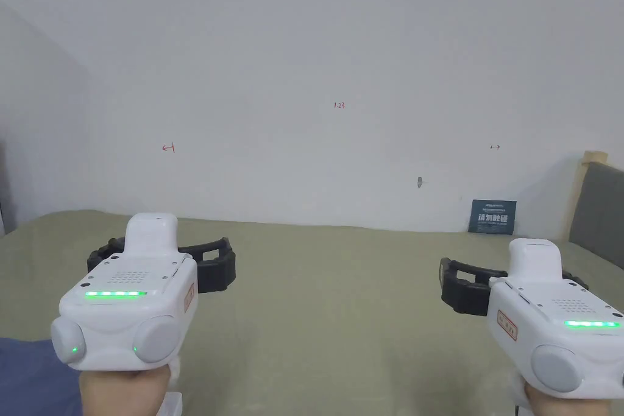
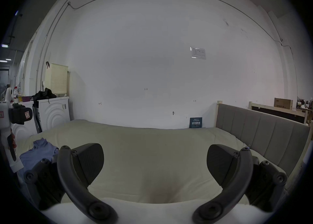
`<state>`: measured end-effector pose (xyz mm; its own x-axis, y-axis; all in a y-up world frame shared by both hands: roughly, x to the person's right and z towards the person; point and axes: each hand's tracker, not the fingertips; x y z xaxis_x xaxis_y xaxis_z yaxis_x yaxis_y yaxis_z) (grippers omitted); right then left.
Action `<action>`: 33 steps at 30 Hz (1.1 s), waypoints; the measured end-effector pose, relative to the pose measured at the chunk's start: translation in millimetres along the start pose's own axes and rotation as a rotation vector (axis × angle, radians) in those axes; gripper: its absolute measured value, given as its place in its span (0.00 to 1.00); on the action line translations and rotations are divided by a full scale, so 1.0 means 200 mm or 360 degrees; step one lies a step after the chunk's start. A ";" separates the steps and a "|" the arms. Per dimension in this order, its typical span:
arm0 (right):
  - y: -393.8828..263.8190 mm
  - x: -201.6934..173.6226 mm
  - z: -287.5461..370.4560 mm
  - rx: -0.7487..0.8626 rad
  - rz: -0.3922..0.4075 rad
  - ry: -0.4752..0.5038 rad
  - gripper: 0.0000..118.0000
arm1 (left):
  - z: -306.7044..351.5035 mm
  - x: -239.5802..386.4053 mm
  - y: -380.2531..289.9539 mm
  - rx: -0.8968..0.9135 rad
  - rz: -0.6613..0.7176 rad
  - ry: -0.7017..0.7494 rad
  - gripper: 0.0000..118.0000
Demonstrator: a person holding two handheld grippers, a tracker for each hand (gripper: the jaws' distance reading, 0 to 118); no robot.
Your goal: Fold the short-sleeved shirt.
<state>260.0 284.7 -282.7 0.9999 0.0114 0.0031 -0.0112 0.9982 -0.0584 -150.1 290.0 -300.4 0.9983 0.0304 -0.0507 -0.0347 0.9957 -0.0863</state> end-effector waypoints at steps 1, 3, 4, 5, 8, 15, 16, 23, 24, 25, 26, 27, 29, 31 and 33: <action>0.00 0.00 0.00 -0.0005 -0.0009 0.0003 1.00 | 0.00 0.00 0.00 -0.0002 0.0006 0.0006 1.00; -0.01 -0.01 0.00 -0.0017 -0.0017 -0.0004 1.00 | 0.00 -0.01 0.00 -0.0006 0.0036 0.0000 1.00; -0.02 -0.01 0.00 -0.0020 -0.0021 -0.0001 1.00 | 0.00 -0.01 0.00 -0.0014 0.0046 0.0007 1.00; -0.02 -0.01 0.00 -0.0026 -0.0023 -0.0001 1.00 | 0.00 -0.01 0.00 -0.0032 0.0051 0.0015 1.00; -0.05 0.00 0.00 -0.0047 -0.0022 -0.0007 1.00 | 0.00 -0.01 -0.01 -0.0047 0.0038 0.0027 1.00; -0.09 -0.02 0.04 -0.0101 0.0082 -0.0074 0.00 | 0.07 0.02 -0.07 0.0004 -0.0028 -0.0062 0.97; -0.11 -0.03 0.05 -0.0066 0.0054 -0.0078 0.00 | 0.09 0.04 -0.09 0.0023 -0.0068 -0.0059 0.92; -0.12 -0.05 0.06 -0.0119 0.0011 0.0021 0.00 | 0.10 0.08 -0.09 0.0043 -0.0115 -0.0028 0.00; -0.11 -0.05 0.06 -0.0129 0.0022 0.0040 0.00 | 0.10 0.07 -0.07 0.0039 -0.0125 0.0009 0.00; -0.09 -0.07 0.06 -0.0126 0.0032 0.0053 0.00 | 0.11 0.06 -0.05 0.0044 -0.0125 0.0038 0.00; -0.07 -0.09 0.05 -0.0114 0.0034 0.0067 0.00 | 0.11 0.02 -0.03 0.0056 -0.0115 0.0042 0.00; -0.03 -0.11 0.07 -0.0099 0.0033 0.0093 0.00 | 0.13 -0.03 0.00 0.0071 -0.0103 0.0047 0.00; 0.04 -0.18 0.06 -0.0084 0.0030 0.0149 0.00 | 0.17 -0.11 0.06 0.0085 -0.0096 0.0119 0.00; 0.08 -0.28 0.03 -0.0065 0.0042 0.0240 0.00 | 0.24 -0.25 0.11 0.0094 -0.0084 0.0190 0.00; 0.11 -0.41 0.00 -0.0045 0.0054 0.0341 0.00 | 0.33 -0.39 0.14 0.0071 -0.0090 0.0301 0.00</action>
<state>178.1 304.9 -285.1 0.9770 0.0291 -0.2113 -0.0476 0.9954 -0.0832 -225.5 321.5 -232.6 0.9717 -0.0384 -0.2333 0.0273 0.9984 -0.0505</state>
